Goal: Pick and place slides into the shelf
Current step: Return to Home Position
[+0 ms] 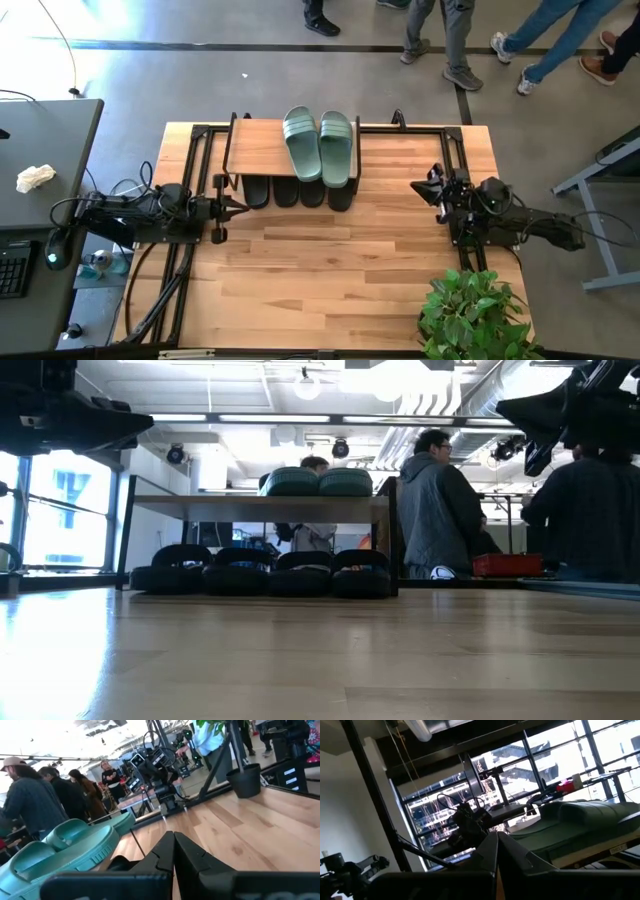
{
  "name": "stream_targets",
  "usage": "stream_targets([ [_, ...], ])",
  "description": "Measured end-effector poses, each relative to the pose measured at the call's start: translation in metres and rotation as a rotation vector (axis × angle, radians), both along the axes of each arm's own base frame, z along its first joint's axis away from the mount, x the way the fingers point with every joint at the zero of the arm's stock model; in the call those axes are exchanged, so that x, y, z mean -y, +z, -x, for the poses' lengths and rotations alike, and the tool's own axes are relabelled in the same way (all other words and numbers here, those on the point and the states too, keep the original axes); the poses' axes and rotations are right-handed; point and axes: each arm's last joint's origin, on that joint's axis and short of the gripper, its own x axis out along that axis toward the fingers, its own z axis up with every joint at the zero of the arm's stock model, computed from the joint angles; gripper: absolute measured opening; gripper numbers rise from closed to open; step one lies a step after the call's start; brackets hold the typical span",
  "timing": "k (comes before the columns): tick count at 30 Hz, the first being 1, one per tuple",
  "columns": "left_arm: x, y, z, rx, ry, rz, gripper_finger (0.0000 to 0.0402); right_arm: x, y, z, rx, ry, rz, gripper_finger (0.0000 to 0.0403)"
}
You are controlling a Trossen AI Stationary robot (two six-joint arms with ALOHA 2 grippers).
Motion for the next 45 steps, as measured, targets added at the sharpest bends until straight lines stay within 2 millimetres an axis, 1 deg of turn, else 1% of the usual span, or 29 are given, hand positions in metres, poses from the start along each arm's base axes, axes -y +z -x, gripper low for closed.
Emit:
stream_targets([
  [4, 0.0, 0.0, 0.0, 0.0, 0.011, -0.002, 0.0, -0.001, 0.001, 0.0, 0.005, -0.001, 0.024, 0.0],
  [8, -0.002, -0.002, 0.0, -0.026, 0.063, 0.001, 0.0, -0.001, -0.002, -0.001, -0.025, -0.01, 0.059, 0.0],
  [13, -0.002, -0.005, -0.001, -0.056, 0.066, -0.051, 0.0, -0.001, -0.01, -0.003, -0.128, 0.001, 0.152, 0.0],
  [20, -0.002, -0.006, -0.002, -0.084, 0.072, -0.15, 0.0, 0.0, -0.026, -0.004, -0.299, -0.02, 0.238, 0.0],
  [23, -0.002, -0.006, -0.002, -0.087, 0.072, -0.179, 0.0001, 0.001, -0.026, -0.004, -0.317, -0.068, 0.259, 0.0],
  [28, -0.002, -0.006, -0.002, -0.086, 0.072, -0.176, 0.0003, 0.002, -0.027, -0.004, -0.335, -0.12, 0.254, 0.0],
  [45, -0.002, -0.006, -0.002, -0.085, 0.072, -0.175, 0.0003, 0.002, -0.027, -0.004, -0.338, -0.123, 0.253, 0.0],
])
